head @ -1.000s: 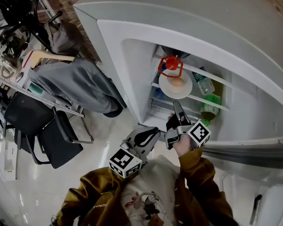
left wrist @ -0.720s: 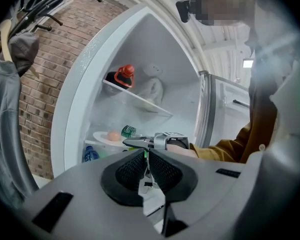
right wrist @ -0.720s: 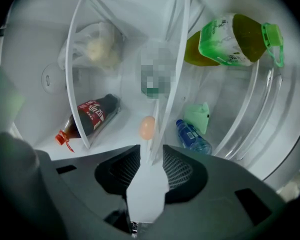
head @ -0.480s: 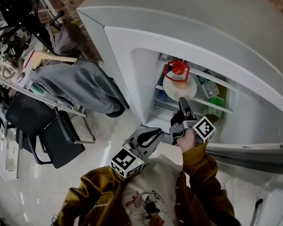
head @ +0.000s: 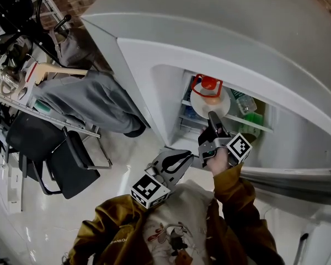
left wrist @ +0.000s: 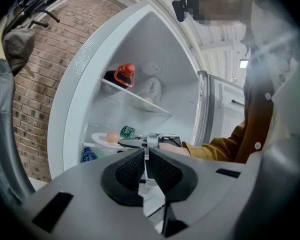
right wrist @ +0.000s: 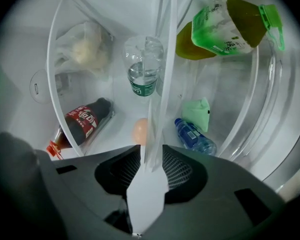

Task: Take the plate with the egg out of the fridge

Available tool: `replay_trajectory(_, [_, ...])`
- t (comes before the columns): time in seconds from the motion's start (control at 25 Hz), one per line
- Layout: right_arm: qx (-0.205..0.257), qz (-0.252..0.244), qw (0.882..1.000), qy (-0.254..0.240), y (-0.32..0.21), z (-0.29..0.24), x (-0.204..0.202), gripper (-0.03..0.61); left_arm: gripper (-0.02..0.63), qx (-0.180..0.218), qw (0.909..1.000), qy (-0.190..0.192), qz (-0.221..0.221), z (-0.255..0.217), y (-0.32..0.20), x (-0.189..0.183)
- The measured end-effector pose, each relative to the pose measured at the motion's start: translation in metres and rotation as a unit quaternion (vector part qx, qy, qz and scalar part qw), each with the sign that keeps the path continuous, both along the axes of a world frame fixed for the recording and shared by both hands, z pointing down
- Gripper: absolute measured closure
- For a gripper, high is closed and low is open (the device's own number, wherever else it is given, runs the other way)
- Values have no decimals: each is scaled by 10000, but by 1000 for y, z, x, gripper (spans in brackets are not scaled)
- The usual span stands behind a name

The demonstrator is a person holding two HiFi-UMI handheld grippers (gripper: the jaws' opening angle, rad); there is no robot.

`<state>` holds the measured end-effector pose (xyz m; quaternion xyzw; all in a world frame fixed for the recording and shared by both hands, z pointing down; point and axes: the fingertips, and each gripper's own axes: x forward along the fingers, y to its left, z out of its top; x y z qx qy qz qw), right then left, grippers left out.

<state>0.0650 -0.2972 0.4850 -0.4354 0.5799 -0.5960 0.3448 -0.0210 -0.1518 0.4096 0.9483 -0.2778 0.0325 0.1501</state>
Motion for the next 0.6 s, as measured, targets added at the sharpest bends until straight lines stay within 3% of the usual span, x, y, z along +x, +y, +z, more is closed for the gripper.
replay_trajectory(0.24, [0, -35, 10000, -68, -3, 0, -4, 460, 603, 16, 10000, 19, -21, 0, 0, -3])
replay_trajectory(0.32, [-16, 4, 9999, -116, -3, 0, -4, 505, 603, 11, 10000, 12, -30, 1, 0, -4])
replay_trajectory(0.6, [-38, 43, 9994, -333, -2, 3, -3, 557, 603, -9, 10000, -3, 37, 1, 3, -4])
